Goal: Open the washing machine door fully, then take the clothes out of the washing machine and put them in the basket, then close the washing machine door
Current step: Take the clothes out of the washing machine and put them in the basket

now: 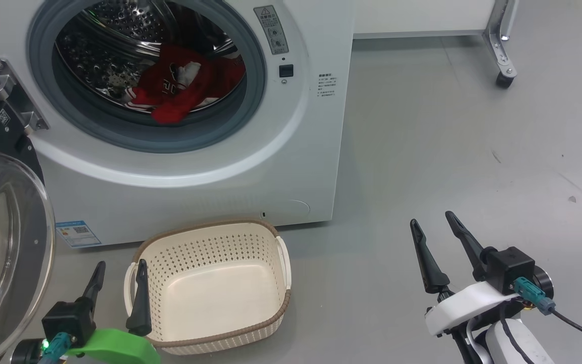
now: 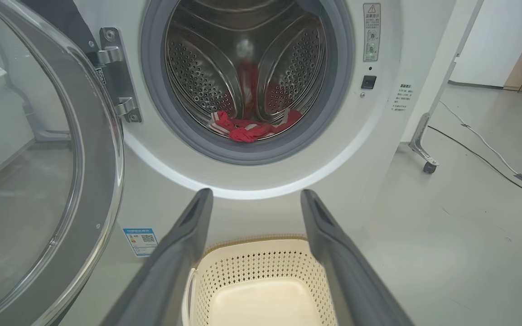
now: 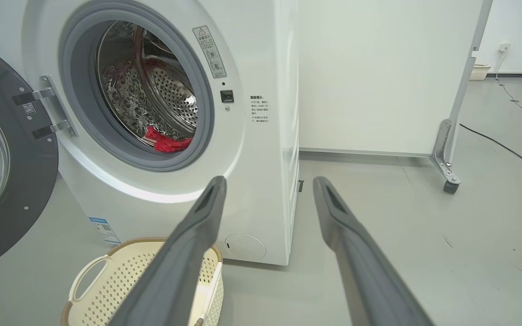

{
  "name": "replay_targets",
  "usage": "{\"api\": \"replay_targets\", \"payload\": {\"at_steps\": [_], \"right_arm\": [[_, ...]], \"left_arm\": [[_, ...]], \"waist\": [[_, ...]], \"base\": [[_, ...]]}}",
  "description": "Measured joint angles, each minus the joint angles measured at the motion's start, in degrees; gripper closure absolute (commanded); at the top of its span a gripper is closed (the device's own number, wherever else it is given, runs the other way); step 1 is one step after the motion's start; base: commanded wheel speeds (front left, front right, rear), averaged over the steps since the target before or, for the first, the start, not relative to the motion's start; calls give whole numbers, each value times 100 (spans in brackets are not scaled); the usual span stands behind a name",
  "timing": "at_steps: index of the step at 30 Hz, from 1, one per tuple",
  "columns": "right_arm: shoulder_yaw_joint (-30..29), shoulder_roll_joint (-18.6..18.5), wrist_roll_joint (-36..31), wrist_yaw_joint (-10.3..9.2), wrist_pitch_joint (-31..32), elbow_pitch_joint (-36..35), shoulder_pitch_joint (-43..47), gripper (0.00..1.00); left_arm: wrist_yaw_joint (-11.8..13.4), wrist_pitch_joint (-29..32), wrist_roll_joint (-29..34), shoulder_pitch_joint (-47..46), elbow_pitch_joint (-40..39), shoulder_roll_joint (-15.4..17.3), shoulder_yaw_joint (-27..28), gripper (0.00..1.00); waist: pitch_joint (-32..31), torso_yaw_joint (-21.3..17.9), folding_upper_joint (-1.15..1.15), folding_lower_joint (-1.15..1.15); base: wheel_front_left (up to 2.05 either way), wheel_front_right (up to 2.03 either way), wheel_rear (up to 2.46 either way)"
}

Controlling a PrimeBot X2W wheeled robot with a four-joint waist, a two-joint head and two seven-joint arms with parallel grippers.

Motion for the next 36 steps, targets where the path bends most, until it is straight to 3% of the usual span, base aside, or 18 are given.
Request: {"api": "replay_targets", "payload": {"at_steps": [20,36], "right_arm": [[22,1,41,0,0,2,5,0],[42,1,41,0,0,4,5,0]], "left_arm": [[34,9,77,0,75,3,8,0],[77,2,76,-3,103,2,1,0]], "waist": [[-5,-15,0,0],[-13,-30,0,0]], "base": [[88,-88,0],[24,-24,0]]}}
